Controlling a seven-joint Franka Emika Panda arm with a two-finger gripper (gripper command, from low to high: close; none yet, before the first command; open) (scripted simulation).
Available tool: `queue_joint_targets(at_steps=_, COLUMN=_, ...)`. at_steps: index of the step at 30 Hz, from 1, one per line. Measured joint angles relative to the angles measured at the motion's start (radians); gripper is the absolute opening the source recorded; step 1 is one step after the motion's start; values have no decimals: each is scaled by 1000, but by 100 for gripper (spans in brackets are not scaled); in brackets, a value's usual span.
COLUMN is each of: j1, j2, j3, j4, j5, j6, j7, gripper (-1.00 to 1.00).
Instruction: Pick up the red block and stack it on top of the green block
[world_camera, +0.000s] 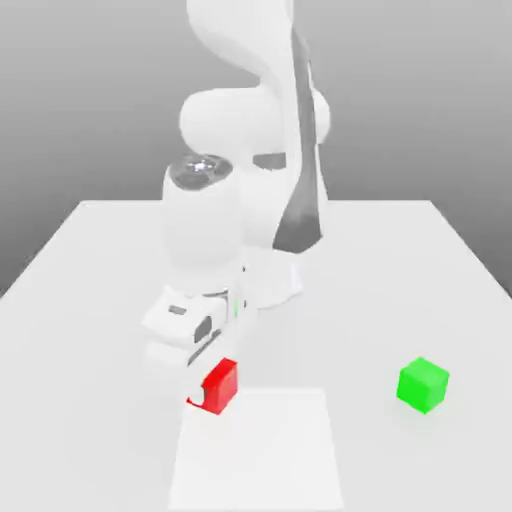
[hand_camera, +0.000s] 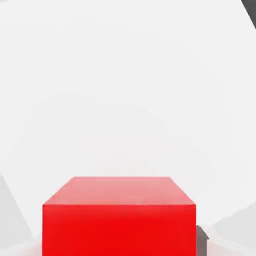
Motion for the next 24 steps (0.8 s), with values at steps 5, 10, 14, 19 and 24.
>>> queue_joint_targets(at_steps=5, j1=93, j2=-64, j3=65, j4=-2, j5=-44, j6=-67, j7=55, gripper=-100)
queue_joint_targets(at_steps=10, j1=312, j2=-92, j3=189, j4=30, j5=-32, j6=-129, j7=101, gripper=-100)
queue_joint_targets(at_steps=14, j1=461, j2=-114, j3=304, j4=57, j5=-22, j6=-177, j7=139, gripper=-100)
queue_joint_targets(at_steps=19, j1=505, j2=16, j3=332, j4=71, j5=-16, j6=-60, j7=146, gripper=-100)
queue_joint_targets(at_steps=24, j1=501, j2=84, j3=330, j4=73, j5=-20, j6=5, j7=150, gripper=100)
